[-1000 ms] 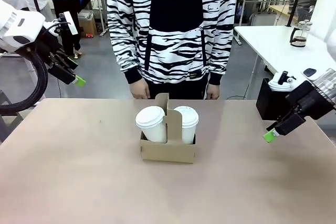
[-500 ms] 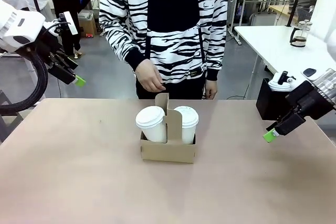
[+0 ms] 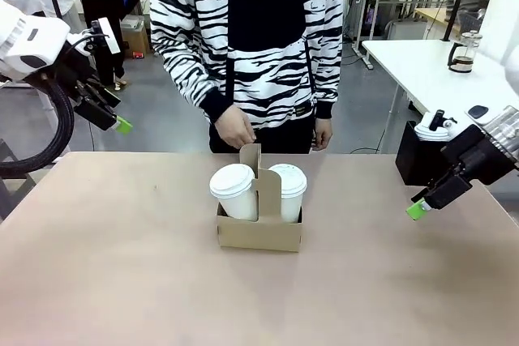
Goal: Pour a drink into a cup and package it in a carrier.
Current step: Insert the held 600 ml Paper Cup into the Cup Carrier.
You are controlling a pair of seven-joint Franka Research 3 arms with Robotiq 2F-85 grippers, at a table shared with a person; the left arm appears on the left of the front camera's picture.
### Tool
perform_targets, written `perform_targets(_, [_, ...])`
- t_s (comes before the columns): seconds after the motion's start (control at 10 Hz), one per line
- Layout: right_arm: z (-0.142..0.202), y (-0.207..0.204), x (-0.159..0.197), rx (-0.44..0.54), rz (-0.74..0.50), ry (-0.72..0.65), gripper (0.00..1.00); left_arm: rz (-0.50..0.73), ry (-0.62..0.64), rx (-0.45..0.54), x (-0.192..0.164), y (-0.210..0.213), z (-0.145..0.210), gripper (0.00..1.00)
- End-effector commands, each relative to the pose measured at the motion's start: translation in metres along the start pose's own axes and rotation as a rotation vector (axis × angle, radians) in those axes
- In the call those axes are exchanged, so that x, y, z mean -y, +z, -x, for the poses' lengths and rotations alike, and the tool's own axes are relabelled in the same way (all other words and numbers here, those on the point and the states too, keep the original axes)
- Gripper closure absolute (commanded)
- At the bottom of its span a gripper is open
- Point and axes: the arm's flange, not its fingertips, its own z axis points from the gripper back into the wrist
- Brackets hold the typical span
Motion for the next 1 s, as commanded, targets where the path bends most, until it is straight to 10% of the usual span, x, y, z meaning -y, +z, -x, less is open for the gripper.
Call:
perform_targets(0.0, [0.0026,-0.001,0.0016,0.024,-0.014,0.021,0.0,0.006,0.0,0.006,-0.0005,-0.0003,0.0005,0.0])
perform_targets(0.9, [0.0026,-0.001,0.0016,0.024,-0.014,0.021,0.0,0.006,0.0,0.006,-0.0005,-0.0003,0.0005,0.0])
